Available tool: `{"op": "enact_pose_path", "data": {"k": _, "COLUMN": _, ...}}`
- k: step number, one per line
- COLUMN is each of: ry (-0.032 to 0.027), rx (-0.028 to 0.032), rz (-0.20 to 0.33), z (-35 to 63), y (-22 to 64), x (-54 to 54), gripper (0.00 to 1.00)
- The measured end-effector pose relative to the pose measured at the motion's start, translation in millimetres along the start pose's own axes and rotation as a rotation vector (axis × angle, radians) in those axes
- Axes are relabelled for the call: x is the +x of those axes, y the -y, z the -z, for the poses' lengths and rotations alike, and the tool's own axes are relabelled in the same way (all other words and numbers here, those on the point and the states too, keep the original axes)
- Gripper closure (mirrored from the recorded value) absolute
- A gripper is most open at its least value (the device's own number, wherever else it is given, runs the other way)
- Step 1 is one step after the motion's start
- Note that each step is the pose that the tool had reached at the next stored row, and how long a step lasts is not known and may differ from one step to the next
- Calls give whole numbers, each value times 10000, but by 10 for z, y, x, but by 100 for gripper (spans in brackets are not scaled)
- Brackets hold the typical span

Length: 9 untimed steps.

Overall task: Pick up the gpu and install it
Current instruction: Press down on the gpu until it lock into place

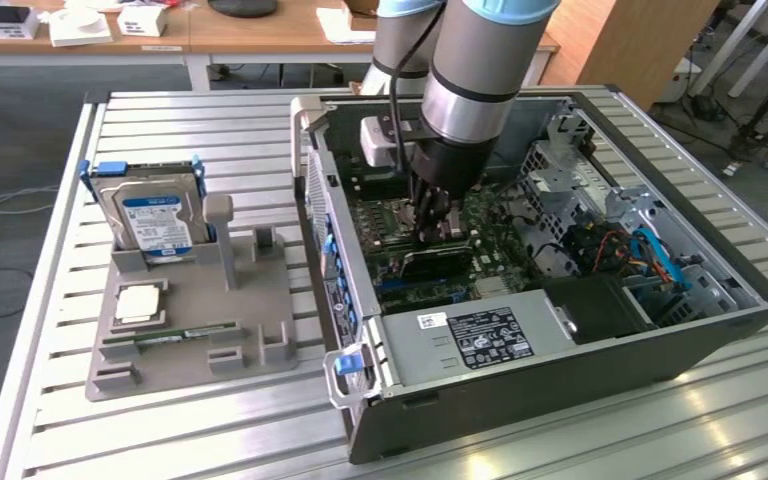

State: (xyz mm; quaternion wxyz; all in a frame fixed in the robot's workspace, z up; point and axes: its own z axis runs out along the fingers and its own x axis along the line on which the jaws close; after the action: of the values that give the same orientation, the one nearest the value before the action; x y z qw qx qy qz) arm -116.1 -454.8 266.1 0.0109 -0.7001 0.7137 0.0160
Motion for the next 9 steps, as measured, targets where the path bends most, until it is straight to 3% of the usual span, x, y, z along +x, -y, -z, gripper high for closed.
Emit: {"op": "enact_pose_path", "data": {"k": 9, "ry": -1, "rx": 0, "rz": 0, "z": -24, "y": 0, "x": 1, "gripper": 89}}
